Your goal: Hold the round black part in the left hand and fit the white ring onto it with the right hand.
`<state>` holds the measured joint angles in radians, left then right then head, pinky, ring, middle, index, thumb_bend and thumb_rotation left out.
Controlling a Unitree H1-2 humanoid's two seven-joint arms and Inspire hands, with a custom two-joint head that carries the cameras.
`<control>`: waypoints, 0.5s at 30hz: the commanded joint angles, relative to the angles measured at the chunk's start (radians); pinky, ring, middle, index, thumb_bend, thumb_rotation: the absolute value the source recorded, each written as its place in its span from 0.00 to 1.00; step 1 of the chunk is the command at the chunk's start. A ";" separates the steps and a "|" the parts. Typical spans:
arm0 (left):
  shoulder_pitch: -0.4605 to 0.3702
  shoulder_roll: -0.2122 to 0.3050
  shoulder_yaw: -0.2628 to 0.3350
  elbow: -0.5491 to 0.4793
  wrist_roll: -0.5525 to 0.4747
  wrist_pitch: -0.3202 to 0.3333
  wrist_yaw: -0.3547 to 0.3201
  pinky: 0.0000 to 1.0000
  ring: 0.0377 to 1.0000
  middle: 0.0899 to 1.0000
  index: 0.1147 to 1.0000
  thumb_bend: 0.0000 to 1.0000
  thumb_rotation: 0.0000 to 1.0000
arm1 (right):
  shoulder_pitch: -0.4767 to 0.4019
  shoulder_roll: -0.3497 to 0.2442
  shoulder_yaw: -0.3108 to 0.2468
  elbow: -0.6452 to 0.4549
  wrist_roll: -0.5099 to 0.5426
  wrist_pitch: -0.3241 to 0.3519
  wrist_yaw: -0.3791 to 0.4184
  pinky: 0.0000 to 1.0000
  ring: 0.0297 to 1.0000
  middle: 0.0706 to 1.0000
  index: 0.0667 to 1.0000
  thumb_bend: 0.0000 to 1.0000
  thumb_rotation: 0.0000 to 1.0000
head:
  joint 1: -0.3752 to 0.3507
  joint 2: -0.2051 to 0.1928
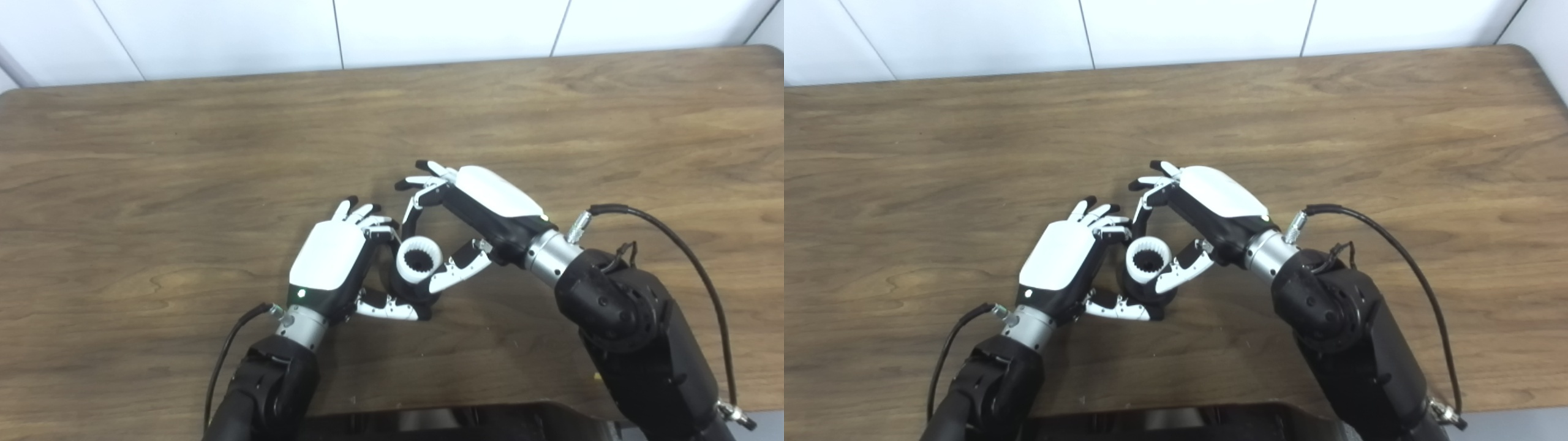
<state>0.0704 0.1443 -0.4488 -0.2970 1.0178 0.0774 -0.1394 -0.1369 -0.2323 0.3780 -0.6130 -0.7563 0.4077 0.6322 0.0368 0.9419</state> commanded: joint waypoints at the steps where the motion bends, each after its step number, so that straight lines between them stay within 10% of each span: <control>1: -0.003 -0.004 -0.012 -0.016 0.004 -0.006 -0.018 1.00 0.90 0.75 0.42 0.52 0.05 | -0.028 -0.002 -0.004 -0.006 -0.002 -0.028 -0.016 1.00 1.00 0.88 0.45 0.52 0.14 | 0.001 0.000; 15: -0.007 -0.003 -0.013 -0.017 0.011 -0.006 -0.020 1.00 0.90 0.75 0.42 0.52 0.06 | -0.023 -0.002 0.003 0.003 -0.007 -0.034 -0.017 1.00 1.00 0.87 0.45 0.52 0.14 | 0.000 0.008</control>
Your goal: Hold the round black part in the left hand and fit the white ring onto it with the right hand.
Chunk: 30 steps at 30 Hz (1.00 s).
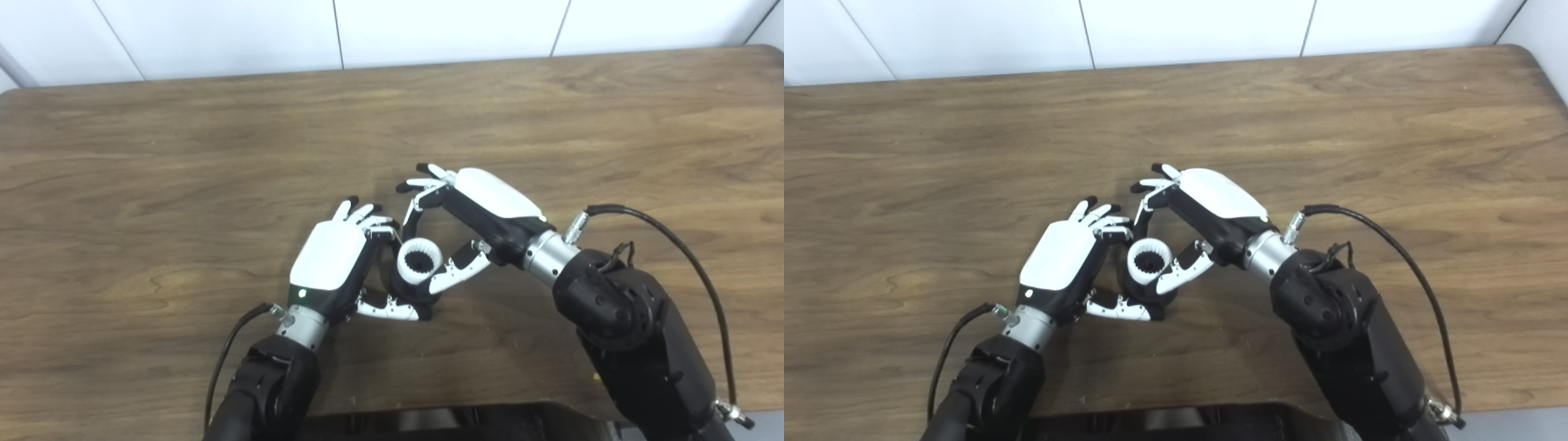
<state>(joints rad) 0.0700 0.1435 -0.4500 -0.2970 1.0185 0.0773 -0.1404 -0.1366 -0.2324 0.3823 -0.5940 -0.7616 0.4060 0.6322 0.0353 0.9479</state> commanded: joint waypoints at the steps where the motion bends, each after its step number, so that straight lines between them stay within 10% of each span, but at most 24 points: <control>1: -0.006 -0.003 -0.012 -0.018 0.009 -0.005 -0.020 1.00 0.90 0.75 0.42 0.52 0.06 | -0.023 -0.002 -0.001 -0.018 -0.003 -0.031 -0.015 1.00 1.00 0.87 0.45 0.52 0.14 | 0.001 0.002; 30: -0.004 -0.006 -0.006 -0.031 0.008 -0.002 -0.040 1.00 0.91 0.76 0.42 0.52 0.06 | -0.007 -0.006 0.005 -0.011 -0.006 -0.042 -0.022 1.00 1.00 0.88 0.45 0.52 0.14 | -0.001 0.005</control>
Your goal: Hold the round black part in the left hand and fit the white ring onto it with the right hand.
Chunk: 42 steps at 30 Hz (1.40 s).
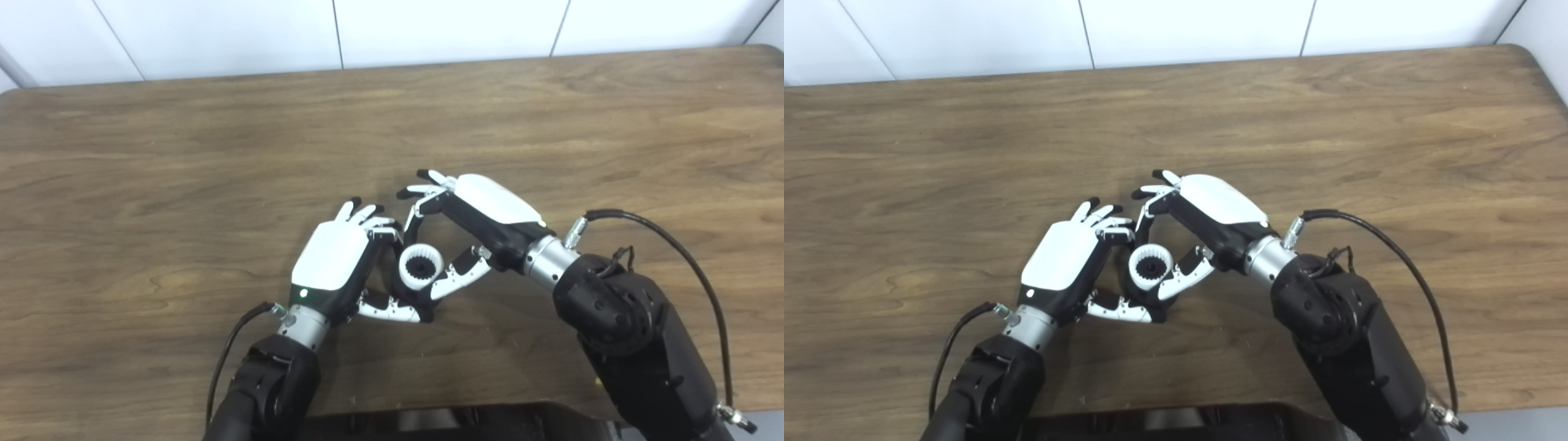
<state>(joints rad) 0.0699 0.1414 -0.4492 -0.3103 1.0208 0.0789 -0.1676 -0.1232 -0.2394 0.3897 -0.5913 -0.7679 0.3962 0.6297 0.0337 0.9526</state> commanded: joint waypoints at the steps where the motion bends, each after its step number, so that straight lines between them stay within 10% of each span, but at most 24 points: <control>1: -0.004 -0.004 -0.007 -0.018 0.006 -0.004 -0.012 1.00 0.91 0.76 0.42 0.52 0.06 | -0.020 0.003 -0.002 -0.015 -0.002 -0.029 -0.018 1.00 1.00 0.88 0.45 0.52 0.14 | 0.000 0.001; 42: -0.009 -0.006 -0.006 -0.017 0.010 -0.010 -0.001 1.00 0.90 0.75 0.42 0.52 0.06 | -0.009 -0.001 -0.009 0.013 -0.003 -0.034 -0.032 1.00 1.00 0.87 0.45 0.52 0.14 | -0.015 0.010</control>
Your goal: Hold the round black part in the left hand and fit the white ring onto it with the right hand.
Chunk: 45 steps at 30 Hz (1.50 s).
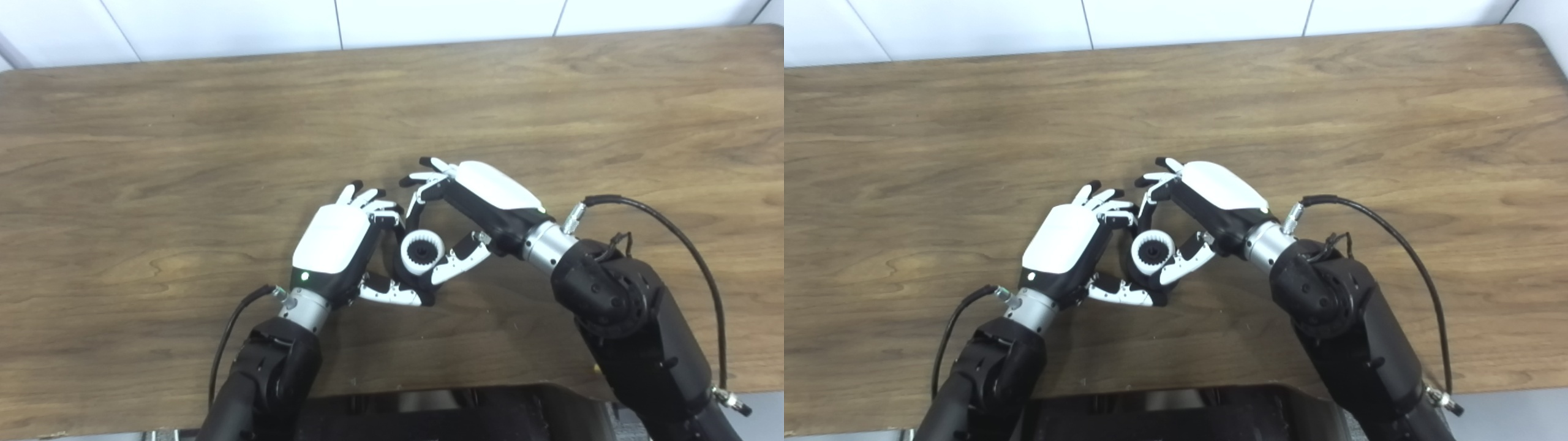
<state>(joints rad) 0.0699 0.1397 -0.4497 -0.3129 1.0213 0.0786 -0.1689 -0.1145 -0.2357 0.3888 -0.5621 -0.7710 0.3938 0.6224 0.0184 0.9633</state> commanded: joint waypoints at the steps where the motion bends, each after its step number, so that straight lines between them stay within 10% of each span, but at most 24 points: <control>1: -0.009 -0.004 -0.006 -0.015 0.010 -0.009 -0.002 1.00 0.90 0.76 0.42 0.52 0.06 | -0.018 -0.004 -0.009 -0.015 0.001 -0.032 -0.026 1.00 1.00 0.87 0.45 0.52 0.14 | 0.000 -0.001; 36: -0.008 -0.001 -0.004 -0.016 0.006 -0.012 -0.007 1.00 0.90 0.75 0.42 0.52 0.06 | -0.025 -0.013 0.001 -0.019 -0.029 -0.046 -0.017 1.00 1.00 0.90 0.46 0.52 0.16 | 0.000 0.002; 38: -0.007 -0.002 -0.004 -0.017 0.006 -0.011 -0.008 1.00 0.90 0.76 0.42 0.52 0.06 | -0.025 -0.014 0.002 -0.018 -0.030 -0.048 -0.018 1.00 1.00 0.90 0.57 0.85 0.24 | 0.000 0.002; 45: -0.005 -0.002 -0.003 -0.021 0.009 -0.007 -0.012 1.00 0.90 0.75 0.42 0.52 0.06 | -0.025 -0.011 -0.002 -0.018 -0.026 -0.050 -0.023 1.00 1.00 0.90 0.62 0.96 0.27 | 0.000 0.002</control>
<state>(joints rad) 0.0700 0.1374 -0.4495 -0.3142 1.0212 0.0772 -0.1748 -0.1157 -0.2484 0.3969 -0.5604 -0.7984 0.3756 0.6217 0.0184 0.9649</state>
